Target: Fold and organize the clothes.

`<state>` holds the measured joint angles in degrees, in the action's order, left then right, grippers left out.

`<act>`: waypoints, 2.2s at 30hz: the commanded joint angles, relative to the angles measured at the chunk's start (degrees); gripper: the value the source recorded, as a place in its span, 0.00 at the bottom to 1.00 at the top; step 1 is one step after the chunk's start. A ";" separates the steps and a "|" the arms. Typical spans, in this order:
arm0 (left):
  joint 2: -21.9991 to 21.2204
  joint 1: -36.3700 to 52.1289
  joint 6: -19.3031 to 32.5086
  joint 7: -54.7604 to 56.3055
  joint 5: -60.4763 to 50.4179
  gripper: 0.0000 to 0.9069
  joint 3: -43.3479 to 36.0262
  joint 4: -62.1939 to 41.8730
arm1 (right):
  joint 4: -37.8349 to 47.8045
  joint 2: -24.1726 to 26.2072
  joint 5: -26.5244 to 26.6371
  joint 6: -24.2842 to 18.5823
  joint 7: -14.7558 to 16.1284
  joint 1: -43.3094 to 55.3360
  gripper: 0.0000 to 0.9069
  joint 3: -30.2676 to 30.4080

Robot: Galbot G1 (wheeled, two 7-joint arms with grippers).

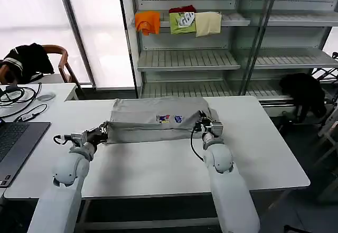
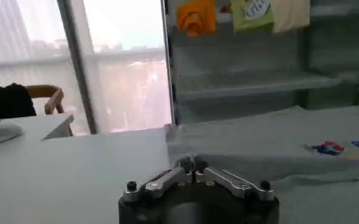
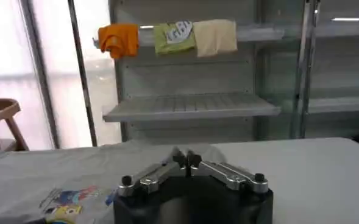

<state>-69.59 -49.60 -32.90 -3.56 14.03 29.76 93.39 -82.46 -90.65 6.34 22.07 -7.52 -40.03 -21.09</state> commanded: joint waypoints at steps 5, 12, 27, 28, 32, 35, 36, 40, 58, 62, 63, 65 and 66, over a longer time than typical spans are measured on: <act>0.35 0.28 -0.09 -0.03 -3.04 1.00 0.16 -0.49 | 4.04 -0.42 -0.28 -5.63 -2.33 3.33 1.00 -0.30; 1.01 -3.62 -0.11 -0.18 -3.21 1.00 0.74 4.41 | -2.00 1.15 -1.74 -0.70 -1.88 0.44 1.00 -0.89; 0.79 -8.77 -0.12 -1.61 -7.46 1.00 0.55 4.34 | -14.90 4.24 -6.14 9.98 2.33 -13.55 1.00 -3.08; 0.78 -8.77 -0.12 -1.58 -7.50 1.00 0.58 4.20 | -14.78 4.21 -6.14 10.04 2.06 -13.97 1.00 -3.34; 0.56 -8.75 -0.11 -1.48 -7.53 1.00 0.72 3.70 | -14.18 3.93 -6.09 10.04 1.35 -14.51 0.98 -3.56; 0.42 -8.78 -0.11 -1.47 -7.52 1.00 0.79 3.62 | -13.61 3.80 -6.06 10.03 0.68 -14.50 0.44 -3.52; 0.37 -8.77 -0.11 -1.47 -7.52 0.96 0.81 3.57 | -13.43 3.76 -6.03 10.02 0.46 -14.46 0.33 -3.56; 0.27 -8.71 -0.10 -1.55 -7.55 0.07 0.81 3.35 | -12.42 3.70 -5.94 9.66 0.38 -14.30 0.00 -3.83; 0.12 -8.61 0.18 -2.61 -7.71 0.00 0.70 2.44 | -10.99 2.97 -5.94 9.73 0.03 -13.28 0.00 -2.59; 0.28 -8.89 0.99 -2.61 -7.76 0.00 0.76 2.85 | -13.23 2.89 -5.21 9.08 -0.01 -14.59 0.00 -2.69; 0.24 -8.95 1.16 -2.53 -7.82 0.00 0.81 3.01 | -14.06 2.88 -5.11 9.13 0.01 -15.22 0.00 -2.69; 0.30 -9.08 1.36 -2.44 -7.77 0.00 0.86 3.23 | -15.46 2.92 -5.14 9.19 0.02 -15.93 0.00 -2.60; 0.29 -9.08 1.61 -2.23 -7.81 0.00 0.84 3.25 | -17.17 3.07 -4.87 9.37 0.07 -17.14 0.00 -2.41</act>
<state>-69.44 -58.42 -32.29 -6.06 6.35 30.54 96.27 -96.35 -87.53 1.20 31.64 -7.29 -55.27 -23.38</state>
